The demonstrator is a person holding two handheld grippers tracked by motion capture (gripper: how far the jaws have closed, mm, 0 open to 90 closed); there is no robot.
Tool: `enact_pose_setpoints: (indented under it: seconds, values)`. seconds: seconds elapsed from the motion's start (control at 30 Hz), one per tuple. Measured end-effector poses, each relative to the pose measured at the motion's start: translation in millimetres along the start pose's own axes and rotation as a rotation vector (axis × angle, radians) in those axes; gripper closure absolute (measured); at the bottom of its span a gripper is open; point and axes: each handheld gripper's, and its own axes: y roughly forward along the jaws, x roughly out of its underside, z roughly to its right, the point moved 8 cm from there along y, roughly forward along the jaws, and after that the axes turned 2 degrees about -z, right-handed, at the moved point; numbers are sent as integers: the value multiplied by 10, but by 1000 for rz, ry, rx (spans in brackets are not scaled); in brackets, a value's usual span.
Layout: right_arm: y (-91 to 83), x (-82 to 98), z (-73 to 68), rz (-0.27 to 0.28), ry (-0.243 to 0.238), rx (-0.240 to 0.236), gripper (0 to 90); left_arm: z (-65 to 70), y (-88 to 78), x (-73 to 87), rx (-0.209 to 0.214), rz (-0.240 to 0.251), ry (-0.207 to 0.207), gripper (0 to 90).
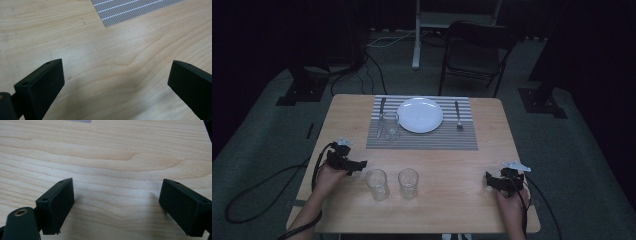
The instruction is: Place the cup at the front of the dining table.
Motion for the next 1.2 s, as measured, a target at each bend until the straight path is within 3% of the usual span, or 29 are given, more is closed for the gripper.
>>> enact_pose_setpoints:
  seconds: [0.2,0.73,0.83,0.97,1.1,1.2]
  values:
    - [0,0,0,0,0,0,126,-31,-106,152,-11,40,-25,12]
    - [0,-1,-1,1,1,0,126,-58,-257,503,-27,68,-46,12]
    - [0,-1,-2,0,2,-1,126,-88,-270,606,-59,56,-25,12]
    - [0,-1,-2,0,3,-1,126,-131,-294,672,-71,57,-42,12]
    - [-1,0,-1,-1,2,0,126,-169,-361,739,-96,90,-62,12]
    - [-1,0,-2,-1,2,0,126,-189,-428,810,-161,125,-38,12]
